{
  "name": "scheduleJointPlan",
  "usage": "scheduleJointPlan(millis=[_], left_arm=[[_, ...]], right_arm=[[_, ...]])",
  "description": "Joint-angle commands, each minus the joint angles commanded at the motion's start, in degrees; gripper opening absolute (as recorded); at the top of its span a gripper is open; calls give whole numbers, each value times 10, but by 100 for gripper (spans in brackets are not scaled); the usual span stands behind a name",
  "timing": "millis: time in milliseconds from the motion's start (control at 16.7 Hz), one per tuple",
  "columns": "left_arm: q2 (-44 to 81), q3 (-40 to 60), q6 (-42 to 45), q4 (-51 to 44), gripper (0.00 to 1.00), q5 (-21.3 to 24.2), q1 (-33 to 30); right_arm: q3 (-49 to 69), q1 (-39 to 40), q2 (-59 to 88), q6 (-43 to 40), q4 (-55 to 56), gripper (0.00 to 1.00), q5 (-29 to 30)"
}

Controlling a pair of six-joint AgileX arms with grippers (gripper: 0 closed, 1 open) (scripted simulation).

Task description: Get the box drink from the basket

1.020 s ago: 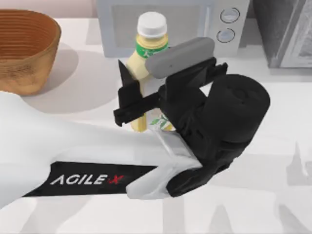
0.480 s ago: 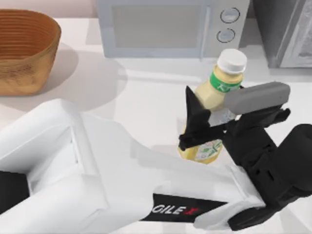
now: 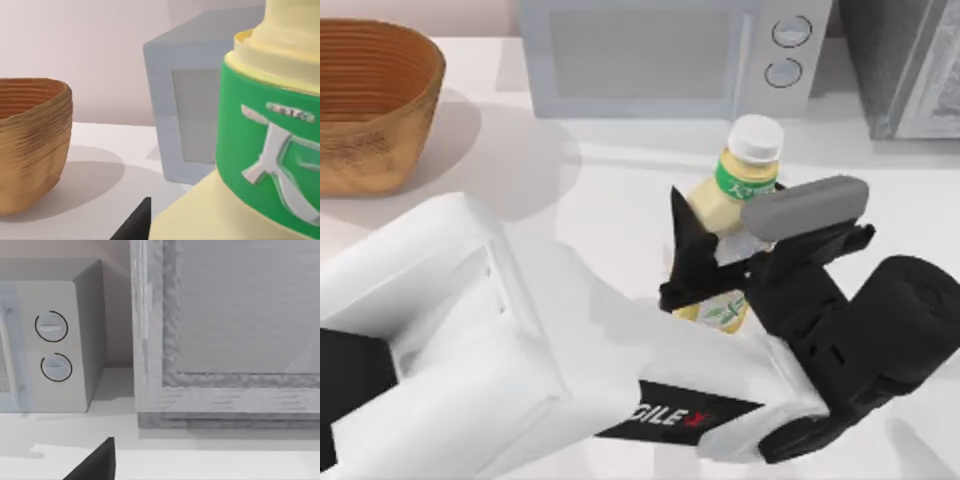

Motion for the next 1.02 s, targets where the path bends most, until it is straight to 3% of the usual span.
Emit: scheduleJointPlan(millis=[240, 540, 1020], left_arm=[[2, -49, -29, 57, 0, -23, 23], [2, -54, -33, 63, 0, -26, 26], [2, -54, -33, 63, 60, -26, 26]], right_arm=[[0, 0, 0, 0, 0, 100, 0], [0, 0, 0, 0, 0, 100, 0], [0, 0, 0, 0, 0, 100, 0]])
